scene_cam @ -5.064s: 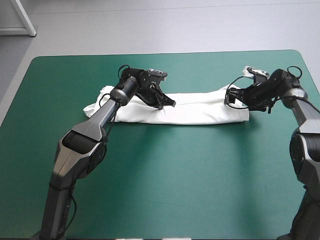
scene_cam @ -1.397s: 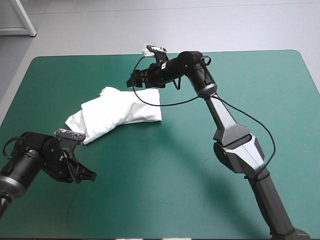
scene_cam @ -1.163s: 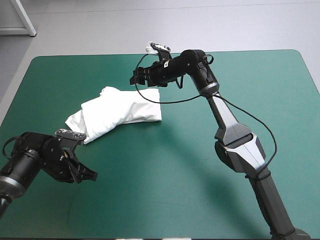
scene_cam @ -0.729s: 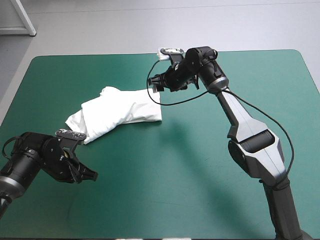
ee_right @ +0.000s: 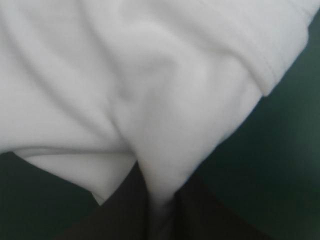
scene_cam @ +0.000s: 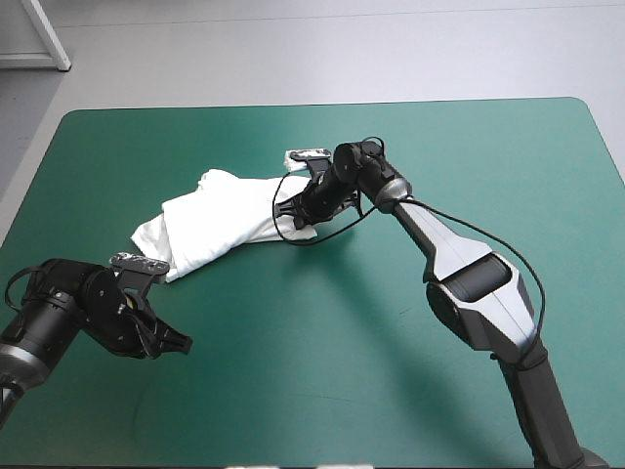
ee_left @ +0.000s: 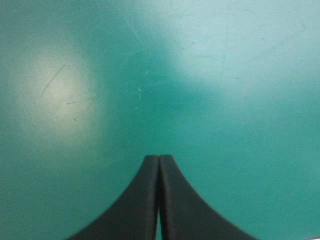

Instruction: Fold the cloth

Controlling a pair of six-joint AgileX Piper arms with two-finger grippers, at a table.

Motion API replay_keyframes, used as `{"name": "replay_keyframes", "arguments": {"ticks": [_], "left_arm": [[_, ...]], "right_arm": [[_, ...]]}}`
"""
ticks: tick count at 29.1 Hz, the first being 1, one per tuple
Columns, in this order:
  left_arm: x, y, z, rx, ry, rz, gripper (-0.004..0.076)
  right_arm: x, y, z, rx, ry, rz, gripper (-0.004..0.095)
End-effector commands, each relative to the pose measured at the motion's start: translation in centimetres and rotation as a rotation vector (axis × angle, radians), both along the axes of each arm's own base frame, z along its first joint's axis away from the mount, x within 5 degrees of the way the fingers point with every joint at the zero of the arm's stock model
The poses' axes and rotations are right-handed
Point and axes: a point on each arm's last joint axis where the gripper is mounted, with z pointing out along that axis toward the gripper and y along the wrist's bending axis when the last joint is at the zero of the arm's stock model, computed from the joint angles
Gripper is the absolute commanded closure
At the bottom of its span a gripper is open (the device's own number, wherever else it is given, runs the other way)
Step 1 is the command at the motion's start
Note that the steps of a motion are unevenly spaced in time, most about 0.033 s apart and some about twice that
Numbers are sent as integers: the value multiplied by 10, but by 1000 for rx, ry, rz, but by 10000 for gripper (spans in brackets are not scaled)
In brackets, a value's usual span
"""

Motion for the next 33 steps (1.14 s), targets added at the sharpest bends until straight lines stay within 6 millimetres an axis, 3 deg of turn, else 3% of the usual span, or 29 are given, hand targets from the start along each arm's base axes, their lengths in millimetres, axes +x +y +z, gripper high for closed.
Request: {"name": "replay_keyframes", "arguments": {"ticks": [1, 6, 11, 14, 17, 20, 23, 26, 28, 31, 33], "left_arm": [[0, 0, 9, -19, -49, 6, 733], [1, 0, 9, -20, -58, 6, 733], [2, 0, 9, -23, -71, 6, 733], [3, -1, 10, -28, -82, 7, 733], [4, -1, 10, -32, -95, 8, 733], [5, -1, 10, -34, -106, 5, 733], [5, -2, 10, -36, -108, -14, 733], [5, -2, 10, -40, -107, -15, 733], [5, -2, 10, -40, -107, -15, 733], [5, -2, 10, -40, -107, -15, 733], [5, -2, 10, -40, -107, -15, 733]], "right_arm": [[-4, -29, 47, -92, -66, -1, 927], [6, -107, 70, -248, -99, -149, 927], [3, -207, 82, -295, -50, -327, 927], [-7, -274, 80, -321, 3, -448, 927], [-21, -328, 69, -336, 80, -556, 927], [-35, -370, 55, -339, 152, -643, 927], [-45, -393, 45, -318, 199, -687, 927], [-49, -399, 46, -300, 204, -698, 912], [-50, -399, 47, -294, 199, -696, 843], [-52, -398, 53, -297, 183, -692, 593], [-55, -397, 61, -292, 167, -714, 348]]}}
